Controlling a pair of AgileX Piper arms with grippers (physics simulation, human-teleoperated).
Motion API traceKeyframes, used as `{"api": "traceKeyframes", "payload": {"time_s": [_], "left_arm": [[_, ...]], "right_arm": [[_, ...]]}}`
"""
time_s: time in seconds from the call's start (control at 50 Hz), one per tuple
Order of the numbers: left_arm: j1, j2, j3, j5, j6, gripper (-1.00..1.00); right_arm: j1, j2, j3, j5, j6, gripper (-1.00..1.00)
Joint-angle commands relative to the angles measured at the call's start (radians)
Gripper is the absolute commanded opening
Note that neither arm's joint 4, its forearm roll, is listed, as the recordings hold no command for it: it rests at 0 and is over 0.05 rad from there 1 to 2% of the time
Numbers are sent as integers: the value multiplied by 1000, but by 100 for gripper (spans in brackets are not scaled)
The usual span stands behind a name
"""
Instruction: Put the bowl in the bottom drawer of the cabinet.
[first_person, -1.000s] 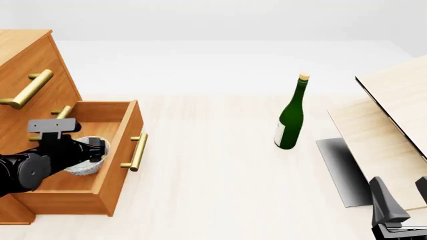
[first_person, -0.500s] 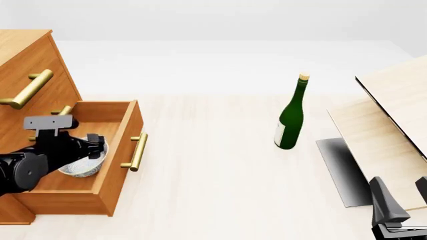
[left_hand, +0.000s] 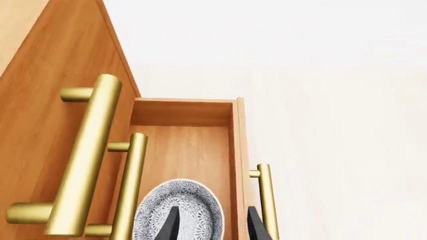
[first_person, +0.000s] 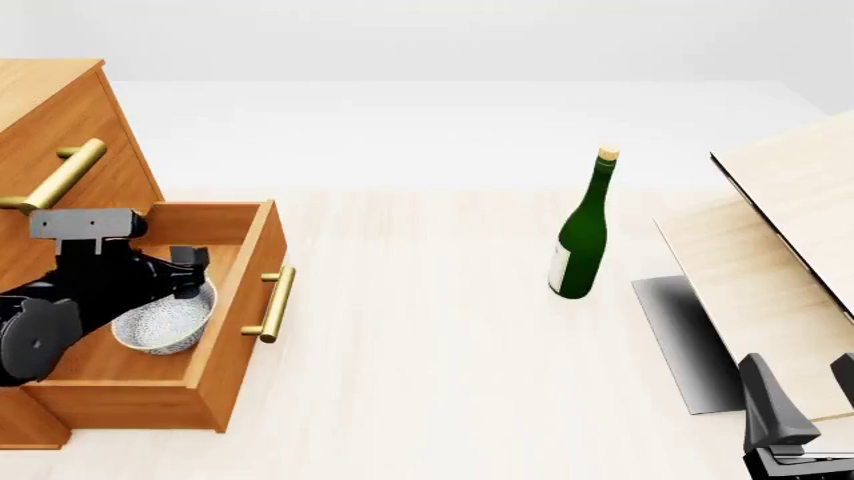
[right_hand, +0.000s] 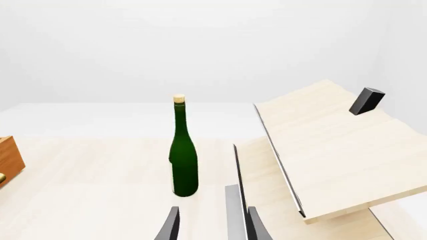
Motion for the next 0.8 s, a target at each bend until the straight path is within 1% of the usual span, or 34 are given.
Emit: {"api": "traceKeyframes", "payload": {"time_s": [0.02, 0.08, 0.16, 0.18, 0.2, 0.22, 0.26, 0.3, 0.32, 0.34, 0.44, 0.52, 0.58, 0.64, 0.68, 0.76, 0.8], "left_arm": [[-14, -55, -40, 47, 13, 100], [-21, -41, -45, 36, 12, 100], [-28, -61, -50, 38, 9, 100], [-34, -60, -50, 25, 6, 100], [-39, -40, -16, -33, 1, 100], [-47, -71, -43, 18, -6, 100], [-65, -46, -4, -60, -20, 100], [-82, -79, -34, -9, -43, 100], [-93, -47, 15, -97, -50, 100], [-98, -49, 16, -100, -52, 100], [-117, -84, 4, -84, -46, 100], [-122, -114, 11, -91, -39, 100], [-132, -139, 12, -82, -49, 100], [-135, -171, 19, -79, -39, 100], [-134, -199, 17, -65, -17, 100], [-150, -224, 20, -58, -16, 100], [-167, -229, 7, -55, -17, 100]], "right_arm": [[0, 0, 0, 0, 0, 100], [0, 0, 0, 0, 0, 100], [0, 0, 0, 0, 0, 100], [0, 0, 0, 0, 0, 100], [0, 0, 0, 0, 0, 100], [0, 0, 0, 0, 0, 100], [0, 0, 0, 0, 0, 100], [0, 0, 0, 0, 0, 100], [0, 0, 0, 0, 0, 100], [0, 0, 0, 0, 0, 100], [0, 0, 0, 0, 0, 100], [0, 0, 0, 0, 0, 100], [0, 0, 0, 0, 0, 100], [0, 0, 0, 0, 0, 100], [0, 0, 0, 0, 0, 100], [0, 0, 0, 0, 0, 100], [0, 0, 0, 0, 0, 100]]}}
